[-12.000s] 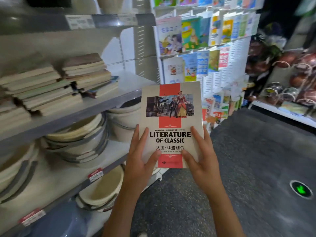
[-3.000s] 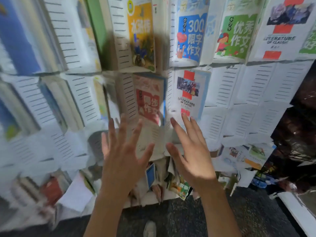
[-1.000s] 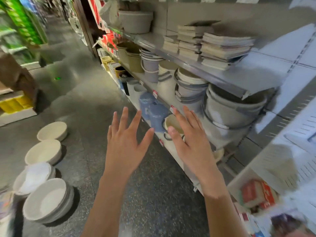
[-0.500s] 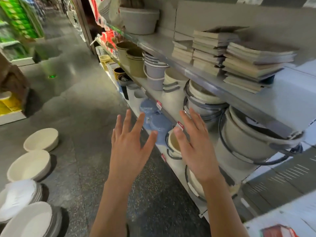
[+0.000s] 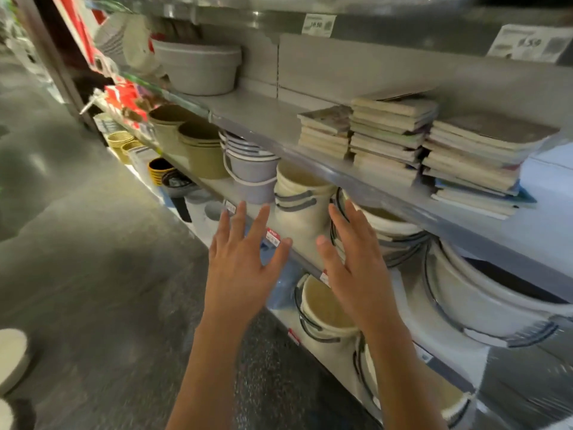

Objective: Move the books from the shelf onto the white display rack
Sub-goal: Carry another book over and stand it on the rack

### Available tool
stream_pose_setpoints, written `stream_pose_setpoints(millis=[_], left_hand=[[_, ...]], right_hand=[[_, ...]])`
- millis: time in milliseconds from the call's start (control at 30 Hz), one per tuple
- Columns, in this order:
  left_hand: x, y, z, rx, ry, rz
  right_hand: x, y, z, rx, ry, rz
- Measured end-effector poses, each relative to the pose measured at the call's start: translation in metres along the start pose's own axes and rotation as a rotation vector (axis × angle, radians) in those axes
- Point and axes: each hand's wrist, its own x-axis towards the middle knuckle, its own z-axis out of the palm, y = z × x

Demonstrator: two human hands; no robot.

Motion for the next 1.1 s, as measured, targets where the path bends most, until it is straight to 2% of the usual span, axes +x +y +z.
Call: stream_pose_setpoints(millis=[133,233,467,600,833,1100], left_hand=[[0.043,-0.033,0.006,-0.019,-0.040,0.025],[0.075,-0.048,0.014,-0.032,-0.068,0.040],[0.161,-0.063,0.048,-0.076,-0.093,0.113],[0.218,-0.066,0.065,-0.078,-0.101,0.152],[0.302,-0.060,0.101,-0.137,-0.155,0.181],[0.369,-0.069,0.130,-0.170,-0.253,0.223]], right_hand=[[0.027,0.002,0.030,-0.001,-0.050,0.071],[0.055,0.008,0.042,0.028,-0.018,0.128],[0.135,0.026,0.076,-0.023,0.023,0.150],[0.190,0.039,0.078,0.030,0.024,0.199],[0.262,0.071,0.086,0.048,0.094,0.271],[0.311,0.093,0.109,0.010,0.251,0.356]])
